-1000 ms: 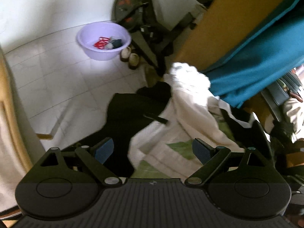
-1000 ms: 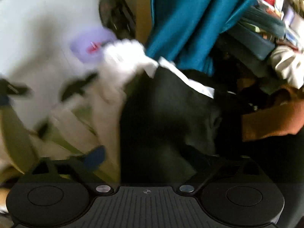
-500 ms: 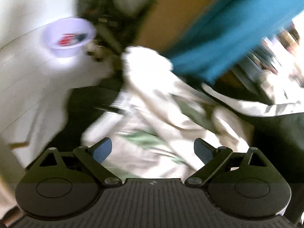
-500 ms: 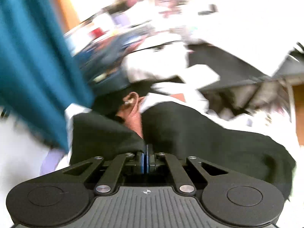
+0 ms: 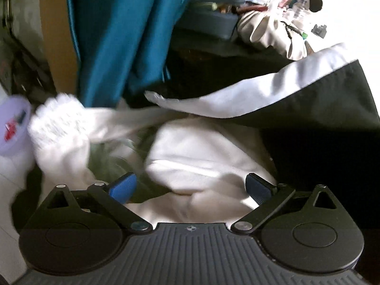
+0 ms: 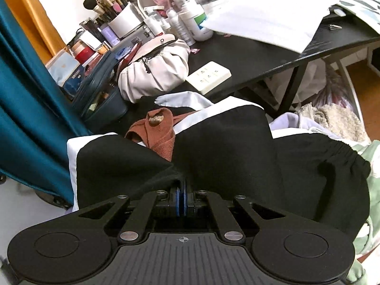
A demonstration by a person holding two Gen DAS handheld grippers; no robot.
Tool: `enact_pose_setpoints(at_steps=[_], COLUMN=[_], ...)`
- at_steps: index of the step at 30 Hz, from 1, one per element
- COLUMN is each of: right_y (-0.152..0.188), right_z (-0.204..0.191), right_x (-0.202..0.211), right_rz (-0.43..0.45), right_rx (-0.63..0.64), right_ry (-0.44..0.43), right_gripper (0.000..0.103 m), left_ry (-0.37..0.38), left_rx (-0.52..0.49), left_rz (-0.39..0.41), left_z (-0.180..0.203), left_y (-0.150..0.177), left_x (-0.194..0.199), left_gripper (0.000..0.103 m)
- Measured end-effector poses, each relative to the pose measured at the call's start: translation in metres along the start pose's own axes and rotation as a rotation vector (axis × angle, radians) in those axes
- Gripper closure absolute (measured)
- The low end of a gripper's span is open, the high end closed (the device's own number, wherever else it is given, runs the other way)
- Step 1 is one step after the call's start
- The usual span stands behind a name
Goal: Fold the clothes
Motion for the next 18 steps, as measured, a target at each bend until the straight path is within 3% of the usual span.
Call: enact_pose_setpoints(at_steps=[2, 3, 10, 11, 13, 14, 15, 17, 18], right_y=[0.0, -0.001, -0.006, -0.007, -0.009, -0.01, -0.011, -0.009, -0.008], right_z=[0.001, 0.001, -0.002, -0.003, -0.012, -0.018, -0.023, -0.045, -0.057], right_x=[0.0, -0.001, 0.0, 0.002, 0.012, 0.018, 0.024, 0.045, 0.057], right_rz=[0.0, -0.002, -0.021, -0.025, -0.021, -0.018, -0.014, 0.035, 0.064], right_rx=[-0.003, -0.008, -0.01, -0.006, 0.048, 0.08, 0.112, 0.252, 0.329], right_ry=[-0.003, -0.004, -0.02, -0.025, -0.01, 0.0, 0.01, -0.024, -0.046], right_gripper=[0.101, 0.101, 0.099, 0.094, 0.075, 0.056, 0.046, 0.042, 0.034], left_ry=[0.026, 0.023, 0.147, 0.162, 0.194, 0.209, 0.223, 0.248, 0.258], left_rx=[-0.053, -0.09, -0.016, -0.011, 0.0, 0.006, 0.007, -0.009, -0.019], left_rz=[0.039, 0.05, 0.17, 0.186, 0.216, 0.228, 0.238, 0.258, 0.271], left_z=[0.011, 0.017, 0.026, 0.028, 0.031, 0.034, 0.037, 0.044, 0.047], left_y=[0.002, 0.003, 0.004, 0.004, 0.003, 0.002, -0.002, -0.011, -0.016], left_x=[0.004, 0.007, 0.085, 0.098, 0.124, 0.135, 0.143, 0.156, 0.161], left_gripper=[0.054, 0.09, 0.096, 0.096, 0.096, 0.096, 0.097, 0.097, 0.098])
Point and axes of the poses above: each gripper's, at about its wrist camera, not at the fingertips, and x roughly against the way its jaws point, z to its right, y to its underside, the point moved 4 cm from there along -x, roughly the way its jaws point, and after that the axes turned 5 degrees about y, right-handed, at the moved point
